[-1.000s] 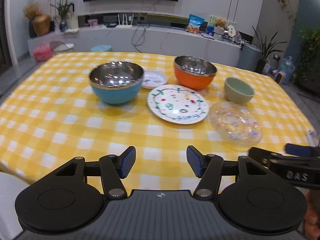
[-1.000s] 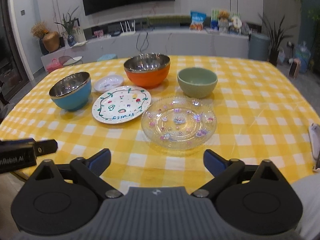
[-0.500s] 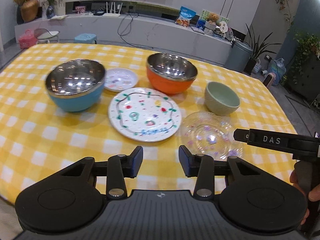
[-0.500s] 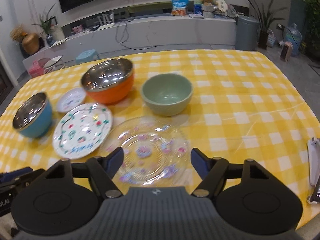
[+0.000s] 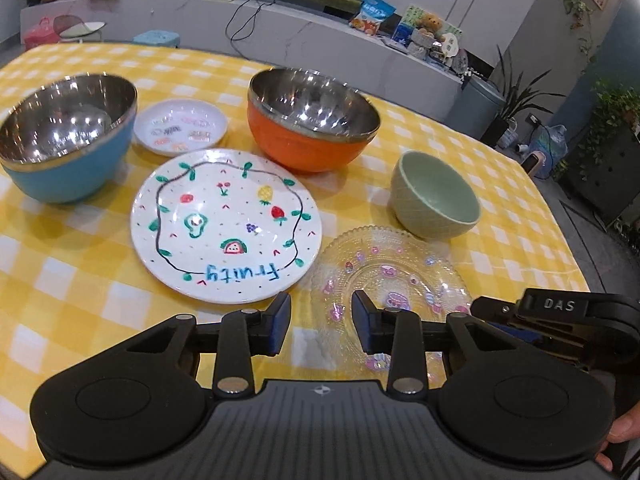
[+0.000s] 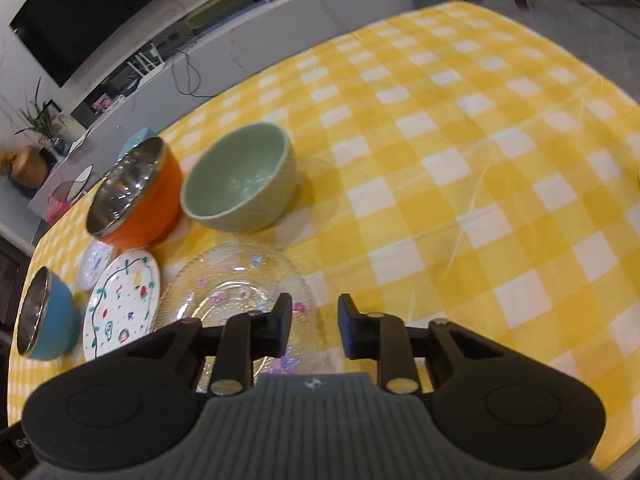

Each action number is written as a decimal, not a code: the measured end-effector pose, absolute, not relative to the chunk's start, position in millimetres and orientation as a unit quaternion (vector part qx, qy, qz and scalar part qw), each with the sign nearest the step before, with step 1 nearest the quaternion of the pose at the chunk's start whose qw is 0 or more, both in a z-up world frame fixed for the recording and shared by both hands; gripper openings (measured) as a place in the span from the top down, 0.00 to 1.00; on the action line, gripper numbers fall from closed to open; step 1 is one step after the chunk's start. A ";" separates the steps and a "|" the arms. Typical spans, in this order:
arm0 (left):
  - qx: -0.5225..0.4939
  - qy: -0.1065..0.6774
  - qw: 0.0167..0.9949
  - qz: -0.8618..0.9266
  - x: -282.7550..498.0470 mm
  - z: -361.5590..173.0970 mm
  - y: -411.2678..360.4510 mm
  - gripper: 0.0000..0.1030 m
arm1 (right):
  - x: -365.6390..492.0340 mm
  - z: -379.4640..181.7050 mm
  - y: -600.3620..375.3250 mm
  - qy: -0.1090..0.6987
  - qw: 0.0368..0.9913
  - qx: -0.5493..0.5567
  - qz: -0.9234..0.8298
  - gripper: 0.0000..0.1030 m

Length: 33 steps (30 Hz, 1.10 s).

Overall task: Organize plates and bowls
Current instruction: 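Move both grippers to the clear glass plate rim and close them on it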

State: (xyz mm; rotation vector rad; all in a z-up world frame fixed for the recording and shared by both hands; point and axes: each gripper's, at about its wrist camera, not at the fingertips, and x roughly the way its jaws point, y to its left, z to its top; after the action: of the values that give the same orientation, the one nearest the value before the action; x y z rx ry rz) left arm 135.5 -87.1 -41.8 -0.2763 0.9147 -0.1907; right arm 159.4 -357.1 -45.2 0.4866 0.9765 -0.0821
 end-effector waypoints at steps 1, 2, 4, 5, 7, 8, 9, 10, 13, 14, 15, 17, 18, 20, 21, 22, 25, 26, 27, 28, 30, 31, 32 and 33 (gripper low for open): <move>-0.136 0.442 0.882 -0.090 137.5 -44.6 -86.8 0.60 | 160.7 -47.2 -358.7 0.465 0.852 0.236 -0.040 0.79; -0.138 0.445 0.880 -0.089 139.7 -47.0 -86.7 0.60 | 160.7 -48.7 -360.9 0.466 0.851 0.238 -0.041 0.79; -0.142 0.445 0.879 -0.093 142.7 -50.9 -85.6 0.60 | 162.1 -50.7 -362.3 0.464 0.851 0.242 -0.043 0.79; -0.144 0.445 0.879 -0.092 144.1 -52.7 -85.1 0.60 | 162.8 -51.2 -362.7 0.463 0.851 0.244 -0.043 0.79; -0.154 0.444 0.878 -0.096 146.4 -56.4 -83.7 0.60 | 162.8 -51.2 -362.9 0.460 0.852 0.246 -0.039 0.79; -0.159 0.445 0.876 -0.098 147.8 -58.6 -83.1 0.60 | 163.4 -51.3 -361.5 0.460 0.853 0.245 -0.035 0.79; -0.163 0.447 0.874 -0.099 148.9 -60.7 -82.8 0.60 | 164.8 -52.2 -360.9 0.461 0.853 0.244 -0.030 0.79; -0.166 0.448 0.873 -0.100 149.7 -62.6 -82.8 0.60 | 165.5 -52.9 -359.8 0.462 0.853 0.243 -0.027 0.79; -0.168 0.445 0.874 -0.100 148.6 -65.4 -82.7 0.61 | 168.3 -57.2 -359.8 0.466 0.849 0.249 -0.023 0.80; -0.168 0.444 0.874 -0.100 148.7 -65.5 -83.5 0.61 | 168.7 -57.7 -360.3 0.464 0.849 0.253 -0.024 0.82; -0.168 0.444 0.875 -0.101 149.1 -65.8 -83.7 0.61 | 169.4 -58.2 -360.7 0.463 0.848 0.255 -0.023 0.82; -0.171 0.441 0.875 -0.107 149.7 -66.7 -83.1 0.61 | 170.3 -58.6 -359.4 0.462 0.848 0.257 -0.020 0.83; -0.172 0.441 0.874 -0.109 150.2 -67.4 -83.0 0.62 | 170.5 -58.9 -358.1 0.463 0.848 0.256 -0.016 0.84; -0.168 0.438 0.877 -0.108 149.7 -68.2 -83.8 0.68 | 170.6 -58.8 -356.6 0.462 0.851 0.250 -0.017 0.84; -0.169 0.436 0.877 -0.108 149.6 -68.5 -83.7 0.70 | 170.5 -58.9 -356.9 0.462 0.851 0.251 -0.017 0.85; -0.169 0.434 0.878 -0.110 149.4 -69.2 -83.8 0.74 | 170.2 -59.3 -357.7 0.461 0.850 0.253 -0.018 0.86; -0.168 0.433 0.878 -0.114 150.2 -69.9 -84.3 0.84 | 169.3 -60.9 -361.2 0.460 0.847 0.266 -0.021 0.88; -0.168 0.433 0.878 -0.115 149.9 -70.8 -84.9 0.84 | 169.0 -61.0 -361.4 0.460 0.846 0.267 -0.022 0.88; -0.167 0.430 0.880 -0.115 149.4 -71.1 -85.0 0.85 | 169.0 -60.9 -360.6 0.460 0.847 0.265 -0.022 0.88; -0.165 0.427 0.882 -0.115 148.5 -71.5 -85.5 0.85 | 169.0 -60.6 -359.2 0.460 0.848 0.261 -0.023 0.88; -0.164 0.424 0.883 -0.115 148.2 -72.1 -85.4 0.86 | 169.1 -59.8 -356.8 0.461 0.850 0.253 -0.023 0.88; -0.164 0.423 0.884 -0.115 148.1 -72.3 -85.3 0.86 | 169.1 -59.6 -356.4 0.461 0.851 0.251 -0.023 0.88; -0.164 0.422 0.884 -0.116 147.9 -72.0 -85.0 0.87 | 168.8 -59.6 -356.4 0.461 0.851 0.251 -0.023 0.88; -0.165 0.422 0.884 -0.116 148.0 -72.0 -84.5 0.87 | 168.7 -59.7 -356.2 0.461 0.850 0.253 -0.023 0.89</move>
State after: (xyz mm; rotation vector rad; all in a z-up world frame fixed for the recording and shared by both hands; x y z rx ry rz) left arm 148.0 -84.5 -72.0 -0.3429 0.8772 -0.2414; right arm 168.7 -356.2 -59.7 0.5325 0.9712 -0.0490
